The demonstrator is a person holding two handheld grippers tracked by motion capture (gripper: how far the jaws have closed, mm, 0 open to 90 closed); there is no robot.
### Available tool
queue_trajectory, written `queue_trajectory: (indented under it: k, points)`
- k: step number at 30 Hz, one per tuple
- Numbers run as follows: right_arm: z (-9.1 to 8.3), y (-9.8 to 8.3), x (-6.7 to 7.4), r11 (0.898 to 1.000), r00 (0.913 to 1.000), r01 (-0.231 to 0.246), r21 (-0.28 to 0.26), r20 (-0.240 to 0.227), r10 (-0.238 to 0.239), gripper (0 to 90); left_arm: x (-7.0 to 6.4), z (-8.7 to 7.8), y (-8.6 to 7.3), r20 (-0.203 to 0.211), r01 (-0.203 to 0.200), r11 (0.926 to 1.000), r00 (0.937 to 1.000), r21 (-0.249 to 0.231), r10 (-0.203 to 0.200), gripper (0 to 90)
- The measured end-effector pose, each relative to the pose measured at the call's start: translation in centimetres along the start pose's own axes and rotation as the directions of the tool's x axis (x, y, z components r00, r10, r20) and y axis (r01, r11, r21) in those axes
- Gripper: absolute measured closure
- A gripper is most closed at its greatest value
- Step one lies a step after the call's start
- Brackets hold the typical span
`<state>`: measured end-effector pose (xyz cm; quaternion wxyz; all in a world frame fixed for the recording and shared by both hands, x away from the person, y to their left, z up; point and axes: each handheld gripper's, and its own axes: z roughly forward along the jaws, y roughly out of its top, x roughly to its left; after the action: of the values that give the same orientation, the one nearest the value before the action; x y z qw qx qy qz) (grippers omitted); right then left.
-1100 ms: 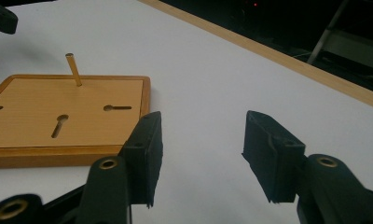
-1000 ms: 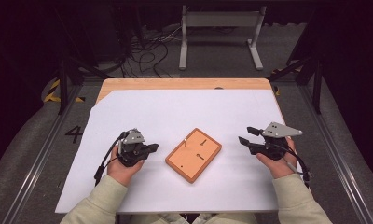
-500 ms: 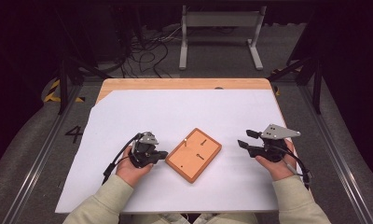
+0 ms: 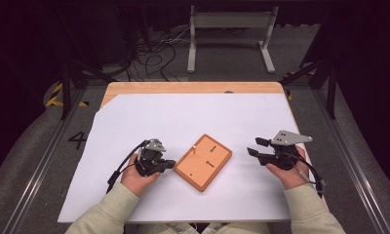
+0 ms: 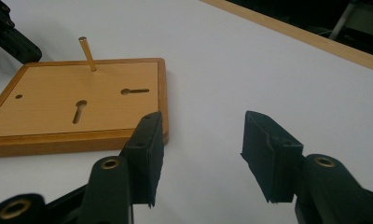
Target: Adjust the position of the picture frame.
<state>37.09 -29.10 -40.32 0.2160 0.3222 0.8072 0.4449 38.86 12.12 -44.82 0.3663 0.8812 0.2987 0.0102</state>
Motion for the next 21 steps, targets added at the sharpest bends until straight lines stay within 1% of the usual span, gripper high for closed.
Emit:
queue_trajectory:
  k: [1,3,4,5,6,7,8,9,11,12,13,14,16,18,20,21]
  points:
    - [0.0,0.0,0.0,1.000,1.0000,-0.002,0.003,0.000,0.002,49.1,-0.3,0.3,0.0,0.009,-0.001,1.0000,1.0000,0.009,0.001,90.0]
    - [0.1,0.0,0.0,1.000,1.0000,-0.005,0.008,-0.001,0.005,49.5,-1.1,0.9,0.1,0.032,-0.037,0.9990,0.9988,0.027,0.036,90.0]
    - [0.1,0.0,0.0,1.000,1.0000,-0.008,0.010,-0.003,0.008,49.6,-1.5,1.1,0.2,0.040,-0.045,0.9984,0.9983,0.034,0.044,90.0]
    - [0.1,0.0,0.0,1.000,1.0000,-0.008,0.010,-0.003,0.008,49.6,-1.5,1.1,0.2,0.040,-0.045,0.9984,0.9983,0.034,0.044,89.9]
    - [0.1,0.0,0.0,1.000,0.9999,-0.010,0.013,-0.004,0.010,50.1,-1.8,1.3,0.3,0.043,-0.058,0.9977,0.9975,0.035,0.056,89.9]
    - [0.1,0.0,0.0,1.000,0.9998,-0.017,0.019,-0.005,0.017,51.6,-2.3,1.6,0.4,0.067,-0.051,0.9979,0.9966,0.041,0.048,89.9]
    - [0.1,0.0,0.0,0.999,0.9995,-0.029,0.031,-0.010,0.030,53.5,-2.6,1.8,0.4,0.081,-0.056,0.9973,0.9954,0.047,0.052,89.9]
    - [0.1,0.0,0.0,0.998,0.9991,-0.039,0.041,-0.016,0.039,57.0,-3.0,2.2,0.5,0.095,-0.074,0.9959,0.9931,0.052,0.069,89.9]
    - [0.3,0.0,-0.1,0.996,0.9983,-0.045,0.074,-0.032,0.048,64.8,-3.9,2.7,0.7,0.103,-0.102,0.9932,0.9901,0.056,0.096,90.0]
    - [0.4,-0.1,-0.1,0.995,0.9984,-0.042,0.091,-0.033,0.045,68.0,-4.5,3.0,0.8,0.127,-0.112,0.9919,0.9864,0.060,0.104,90.0]
    - [0.5,-0.1,-0.1,0.993,0.9983,-0.044,0.110,-0.032,0.048,71.2,-5.2,3.4,1.0,0.153,-0.127,0.9902,0.9813,0.059,0.116,89.9]
    - [0.6,-0.1,-0.1,0.991,0.9983,-0.048,0.127,-0.027,0.052,74.7,-5.8,3.7,1.1,0.159,-0.144,0.9879,0.9784,0.059,0.133,90.0]
    - [0.8,-0.2,-0.1,0.988,0.9984,-0.052,0.148,-0.014,0.055,77.4,-6.9,4.2,1.5,0.170,-0.175,0.9824,0.9720,0.064,0.163,89.9]
    - [1.0,-0.2,-0.2,0.984,0.9982,-0.060,0.165,-0.001,0.061,79.5,-7.5,4.5,1.6,0.170,-0.190,0.9800,0.9695,0.060,0.177,89.9]
    - [1.2,-0.2,-0.2,0.982,0.9977,-0.068,0.178,0.010,0.067,81.2,-7.7,4.4,1.6,0.163,-0.212,0.9751,0.9663,0.065,0.199,89.8]
    - [1.4,-0.2,-0.2,0.981,0.9975,-0.070,0.183,0.013,0.069,82.3,-7.7,4.3,1.6,0.163,-0.208,0.9759,0.9672,0.066,0.195,89.7]
